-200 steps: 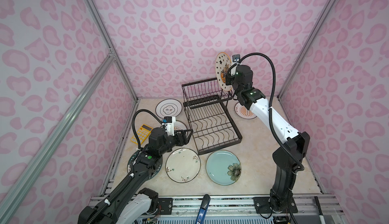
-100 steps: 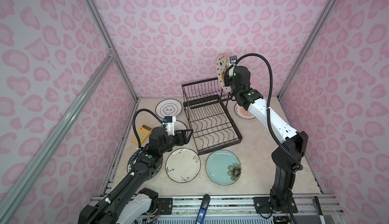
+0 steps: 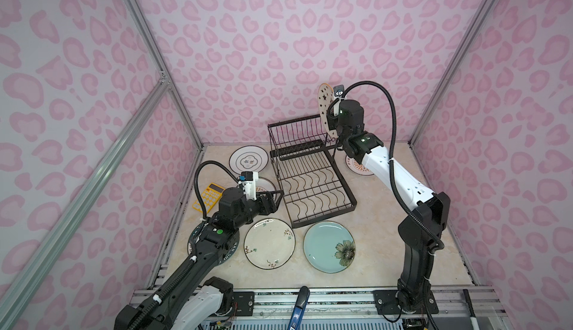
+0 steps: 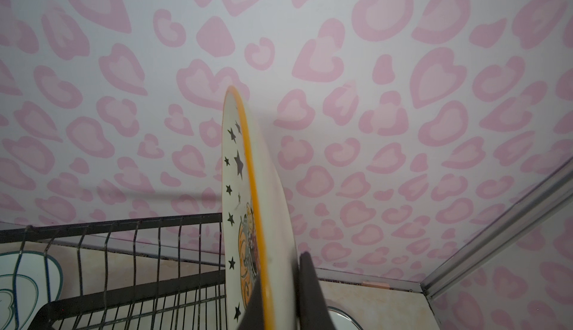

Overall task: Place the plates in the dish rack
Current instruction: 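Lower the plate into the far rack slot and open the right gripper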

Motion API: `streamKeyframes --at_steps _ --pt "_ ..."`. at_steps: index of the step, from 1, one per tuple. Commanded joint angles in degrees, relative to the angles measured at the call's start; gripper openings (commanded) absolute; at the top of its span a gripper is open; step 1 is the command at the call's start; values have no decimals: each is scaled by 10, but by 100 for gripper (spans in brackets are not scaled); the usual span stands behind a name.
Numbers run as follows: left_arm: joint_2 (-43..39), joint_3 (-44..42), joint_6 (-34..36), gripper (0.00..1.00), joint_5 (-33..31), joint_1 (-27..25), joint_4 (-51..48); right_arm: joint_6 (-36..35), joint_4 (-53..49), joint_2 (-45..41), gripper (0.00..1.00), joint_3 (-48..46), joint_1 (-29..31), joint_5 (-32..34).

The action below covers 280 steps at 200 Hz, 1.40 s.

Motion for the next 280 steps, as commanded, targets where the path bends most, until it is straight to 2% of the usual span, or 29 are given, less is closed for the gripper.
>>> streamKeyframes --at_steps 1,176,205,261,280 --pt "-4 1 11 79 -6 1 -3 -6 80 4 0 -3 4 19" --pt "-14 -3 13 81 -10 1 -15 -7 79 6 0 -37 16 56" --pt "-13 -2 13 81 -12 0 -18 -7 78 6 13 -38 15 57" --pt "-18 3 18 82 -25 0 -36 -7 75 -1 28 -36 13 52" --pt "-18 1 17 82 -25 1 -35 -7 70 -2 29 -33 12 48"
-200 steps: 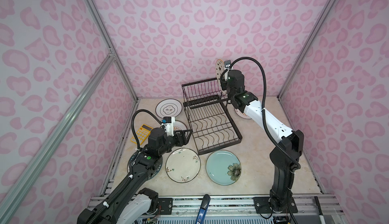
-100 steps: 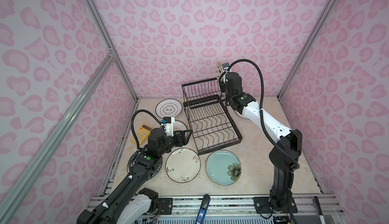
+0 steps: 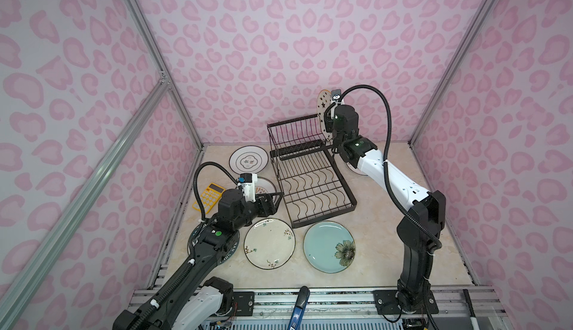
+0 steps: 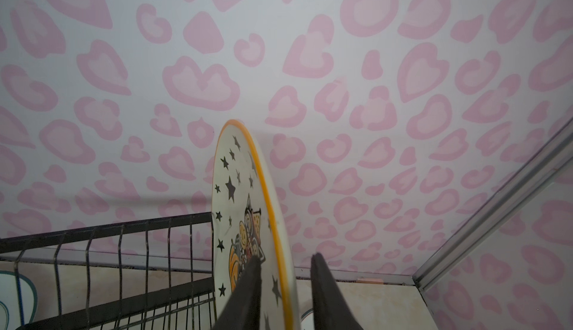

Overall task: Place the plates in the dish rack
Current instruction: 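Lower the plate into the far rack slot and open the right gripper, then withdraw the right gripper from the plate toward the nearer table area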

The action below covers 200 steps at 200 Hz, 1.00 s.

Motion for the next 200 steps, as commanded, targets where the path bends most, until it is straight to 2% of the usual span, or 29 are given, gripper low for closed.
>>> streamKeyframes --at_steps 1,76,132,157,200 --pt "-3 2 6 82 -8 1 -2 -1 13 -5 29 3 -1 -2" --pt "15 5 -1 82 0 1 15 -1 0 -43 50 0 -1 -18" --pt "29 10 0 82 -2 1 20 4 2 -111 62 -47 -2 -40" --pt "31 11 0 82 -6 1 21 21 6 -161 69 -106 -4 -61" --pt "42 1 0 82 -16 0 33 60 32 -275 73 -262 -9 -103"
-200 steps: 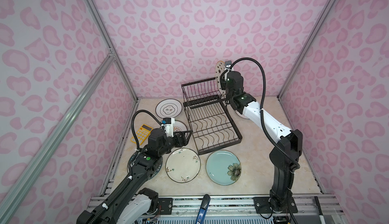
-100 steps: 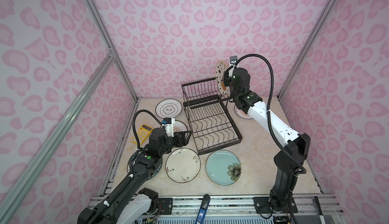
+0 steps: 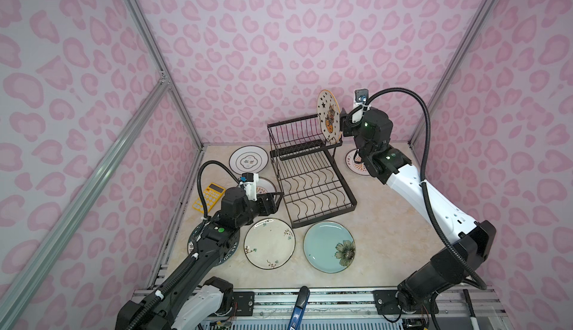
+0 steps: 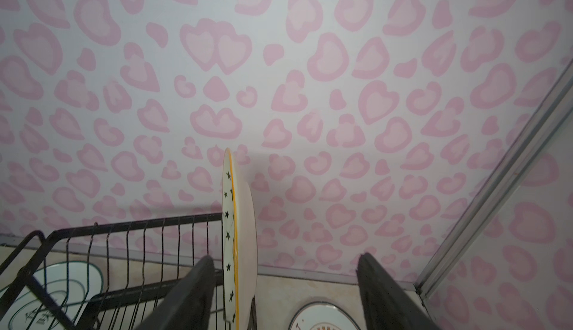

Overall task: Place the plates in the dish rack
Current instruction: 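Withdraw the right gripper from the plate toward the nearer table area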

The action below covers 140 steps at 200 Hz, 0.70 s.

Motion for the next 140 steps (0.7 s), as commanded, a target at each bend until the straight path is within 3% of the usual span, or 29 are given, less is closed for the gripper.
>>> streamKeyframes --at_steps 1,74,117,140 --pt "8 -3 0 82 -9 0 27 35 27 -50 73 -77 -6 -37" --pt "48 -20 -25 82 9 0 98 165 71 -193 75 -359 -38 -168" --pt "65 -24 -23 82 1 -15 88 251 117 -224 76 -465 -63 -263" --pt "66 -24 -16 82 -15 -36 51 265 125 -233 76 -496 -65 -276"
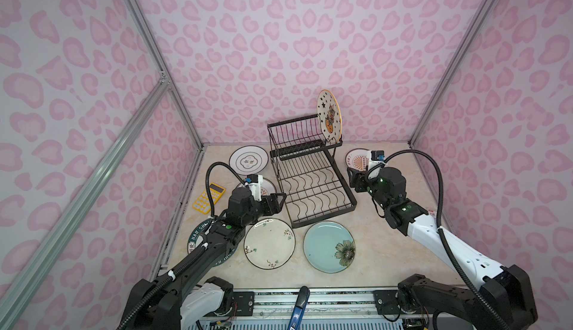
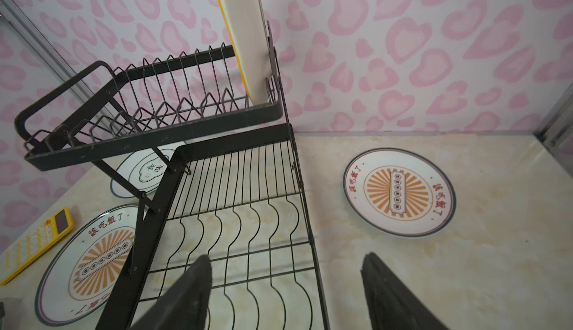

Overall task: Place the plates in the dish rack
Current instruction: 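Withdraw the right gripper from the plate toward the nearer table area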

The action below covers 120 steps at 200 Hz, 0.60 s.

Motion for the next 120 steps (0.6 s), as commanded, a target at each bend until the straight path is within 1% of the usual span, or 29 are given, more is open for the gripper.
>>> streamKeyframes --at_steps 1,25,56,120 --pt "2 0 8 82 -14 -16 -20 42 39 -7 76 -25 -2 -48" --pt "-4 -4 6 81 -30 -42 -53 52 46 -13 76 -43 -13 -59" --pt "-18 -10 -17 81 -37 -78 -96 59 50 -16 76 -48 -29 -69" --pt "-45 -42 -101 81 -50 -174 -164 73 48 -8 76 -73 -38 -96"
